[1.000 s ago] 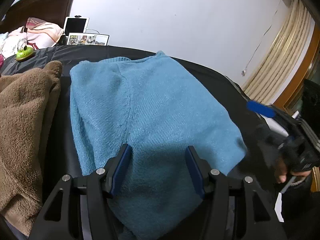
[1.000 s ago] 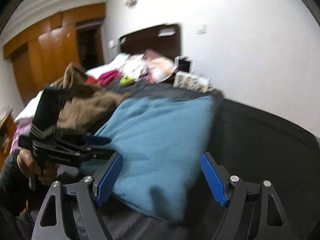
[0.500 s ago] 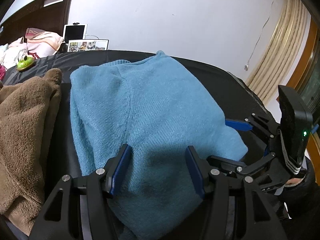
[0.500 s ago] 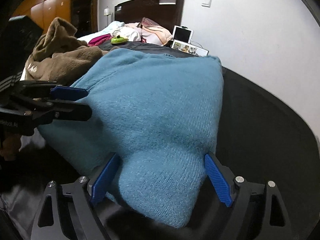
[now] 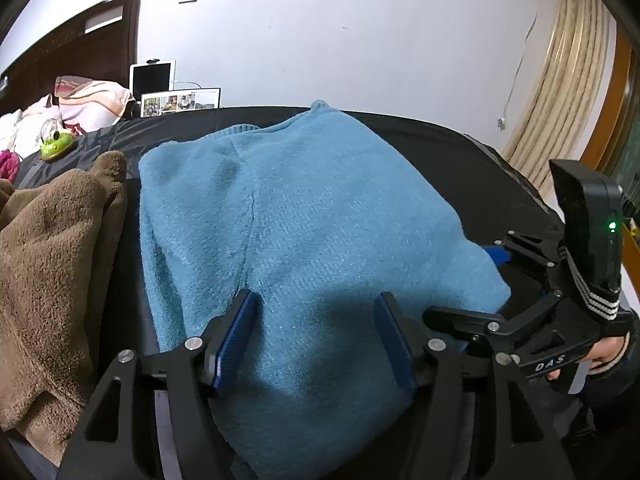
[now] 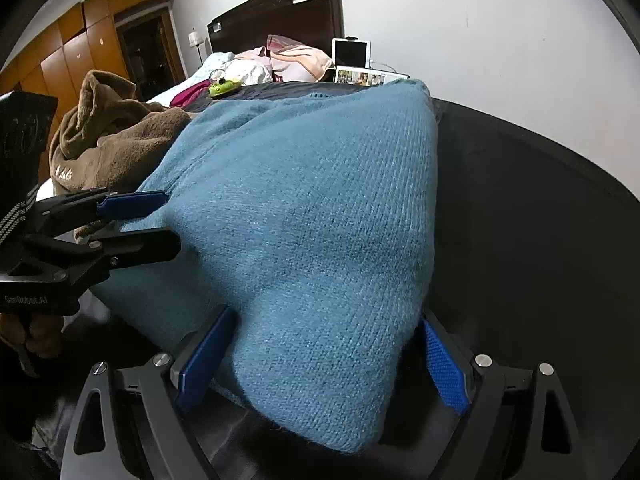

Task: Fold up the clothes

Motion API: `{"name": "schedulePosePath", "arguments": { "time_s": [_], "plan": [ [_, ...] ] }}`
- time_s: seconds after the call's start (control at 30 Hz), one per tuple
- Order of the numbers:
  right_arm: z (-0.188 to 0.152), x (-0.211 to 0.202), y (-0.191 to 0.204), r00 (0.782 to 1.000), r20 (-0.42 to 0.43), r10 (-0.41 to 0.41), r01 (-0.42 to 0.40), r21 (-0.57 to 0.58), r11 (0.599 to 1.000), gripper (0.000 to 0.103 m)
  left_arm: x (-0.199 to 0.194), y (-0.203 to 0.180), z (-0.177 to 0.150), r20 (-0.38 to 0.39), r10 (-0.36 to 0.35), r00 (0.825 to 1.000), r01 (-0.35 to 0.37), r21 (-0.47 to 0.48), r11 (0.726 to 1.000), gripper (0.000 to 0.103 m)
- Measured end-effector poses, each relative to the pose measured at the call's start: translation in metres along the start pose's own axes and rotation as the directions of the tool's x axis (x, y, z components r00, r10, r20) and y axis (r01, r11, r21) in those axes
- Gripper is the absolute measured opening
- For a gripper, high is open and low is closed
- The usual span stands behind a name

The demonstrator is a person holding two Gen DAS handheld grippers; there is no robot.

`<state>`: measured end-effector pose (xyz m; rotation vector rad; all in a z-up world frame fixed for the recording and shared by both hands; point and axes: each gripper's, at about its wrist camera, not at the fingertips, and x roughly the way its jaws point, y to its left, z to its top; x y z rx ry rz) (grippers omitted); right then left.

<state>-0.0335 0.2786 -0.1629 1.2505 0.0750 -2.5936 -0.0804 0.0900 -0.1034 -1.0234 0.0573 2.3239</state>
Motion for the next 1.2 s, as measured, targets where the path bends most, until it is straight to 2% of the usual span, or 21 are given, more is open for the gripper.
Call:
{"name": "schedulePosePath", "arguments": {
  "time_s": [0.23, 0.3, 0.4, 0.53, 0.6, 0.63, 0.77, 1.03, 1.2],
  "plan": [
    [0.000, -0.002, 0.001, 1.000, 0.010, -0.024, 0.024, -0.005, 1.000, 0.094, -0.004, 0.005, 0.001, 0.014, -0.042, 0.999, 0.043, -0.030, 0.999, 0.070],
    [0.001, -0.004, 0.001, 1.000, 0.014, -0.022, 0.022, -0.008, 1.000, 0.094, -0.009, 0.016, 0.004, 0.026, -0.103, 0.994, 0.105, -0.092, 0.990, 0.071],
    [0.002, -0.008, 0.000, 1.000, 0.017, -0.008, 0.008, -0.002, 1.000, 0.094, -0.016, 0.040, 0.010, 0.057, -0.199, 0.978, 0.207, -0.215, 0.955, 0.071],
    [0.009, -0.017, -0.005, 0.999, 0.032, 0.015, -0.015, 0.013, 1.000, 0.094, -0.023, 0.052, 0.022, 0.073, -0.186, 0.980, 0.199, -0.252, 0.947, 0.072],
    [0.016, -0.025, -0.009, 0.998, 0.051, 0.029, -0.030, 0.018, 0.999, 0.094, -0.026, 0.057, 0.028, 0.079, -0.179, 0.981, 0.193, -0.268, 0.944, 0.075],
    [0.019, -0.028, -0.012, 0.997, 0.060, 0.038, -0.040, 0.025, 0.999, 0.094, -0.026, 0.059, 0.032, 0.078, -0.173, 0.982, 0.188, -0.274, 0.943, 0.079],
    [0.033, -0.033, -0.027, 0.995, 0.093, 0.038, -0.045, 0.070, 0.997, 0.094, -0.016, 0.072, 0.044, 0.048, -0.168, 0.985, 0.174, -0.323, 0.930, 0.079],
    [0.061, -0.019, -0.056, 0.995, 0.095, 0.010, -0.026, 0.160, 0.987, 0.094, 0.012, 0.092, 0.052, -0.031, -0.109, 0.994, 0.090, -0.374, 0.923, 0.079],
    [0.074, 0.000, -0.054, 0.997, 0.067, -0.025, 0.017, 0.123, 0.992, 0.094, 0.023, 0.095, 0.054, -0.051, -0.098, 0.994, 0.072, -0.377, 0.924, 0.079]
  ]
}}
